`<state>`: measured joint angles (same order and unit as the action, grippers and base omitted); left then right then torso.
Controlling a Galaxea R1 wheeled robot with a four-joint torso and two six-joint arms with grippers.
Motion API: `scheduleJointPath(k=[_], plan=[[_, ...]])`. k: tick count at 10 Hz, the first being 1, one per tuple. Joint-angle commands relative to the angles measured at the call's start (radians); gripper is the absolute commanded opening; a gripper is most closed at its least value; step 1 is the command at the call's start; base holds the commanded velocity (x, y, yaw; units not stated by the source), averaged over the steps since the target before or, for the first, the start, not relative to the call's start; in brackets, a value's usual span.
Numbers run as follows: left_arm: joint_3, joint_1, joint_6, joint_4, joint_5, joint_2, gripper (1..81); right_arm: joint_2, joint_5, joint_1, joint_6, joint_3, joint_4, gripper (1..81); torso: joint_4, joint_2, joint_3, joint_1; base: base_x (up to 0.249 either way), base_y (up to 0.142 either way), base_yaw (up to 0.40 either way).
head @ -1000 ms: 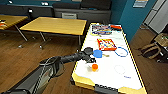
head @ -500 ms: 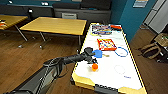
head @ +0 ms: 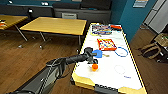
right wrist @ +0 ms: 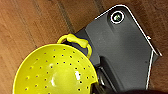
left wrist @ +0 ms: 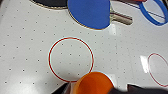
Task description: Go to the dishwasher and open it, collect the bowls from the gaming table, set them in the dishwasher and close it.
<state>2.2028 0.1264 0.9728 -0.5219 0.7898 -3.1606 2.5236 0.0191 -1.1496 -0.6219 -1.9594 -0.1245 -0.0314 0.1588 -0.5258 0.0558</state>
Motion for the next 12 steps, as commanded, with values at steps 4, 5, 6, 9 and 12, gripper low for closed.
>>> scheduleJointPath(k=[4, 5, 6, 9, 12], plan=[[-0.02, -0.135, 0.004, -0.026, 0.034, -0.036, 81.1, -0.003, 0.053, 0.044, 0.002, -0.007, -0.011, 1.0, 0.0, 0.0, 0.0, 0.0, 0.0, 0.0, 0.0], [-0.02, -0.133, 0.004, -0.026, 0.034, -0.032, 81.1, -0.003, 0.053, 0.044, 0.002, -0.007, -0.011, 1.0, 0.0, 0.0, 0.0, 0.0, 0.0, 0.0, 0.0], [-0.021, -0.133, 0.004, -0.026, 0.034, -0.026, 81.1, -0.003, 0.054, 0.044, 0.002, -0.005, -0.011, 1.0, 0.0, 0.0, 0.0, 0.0, 0.0, 0.0, 0.0], [-0.024, -0.116, 0.003, -0.026, 0.034, -0.001, 81.1, -0.001, 0.054, 0.046, 0.002, -0.002, -0.011, 1.0, 0.0, 0.0, 0.0, 0.0, 0.0, 0.0, 0.0], [-0.023, -0.095, 0.0, -0.026, 0.031, 0.01, 81.1, 0.005, 0.054, 0.049, 0.004, -0.002, -0.011, 1.0, 0.0, 0.0, 0.0, 0.0, 0.0, 0.0, 0.0]])
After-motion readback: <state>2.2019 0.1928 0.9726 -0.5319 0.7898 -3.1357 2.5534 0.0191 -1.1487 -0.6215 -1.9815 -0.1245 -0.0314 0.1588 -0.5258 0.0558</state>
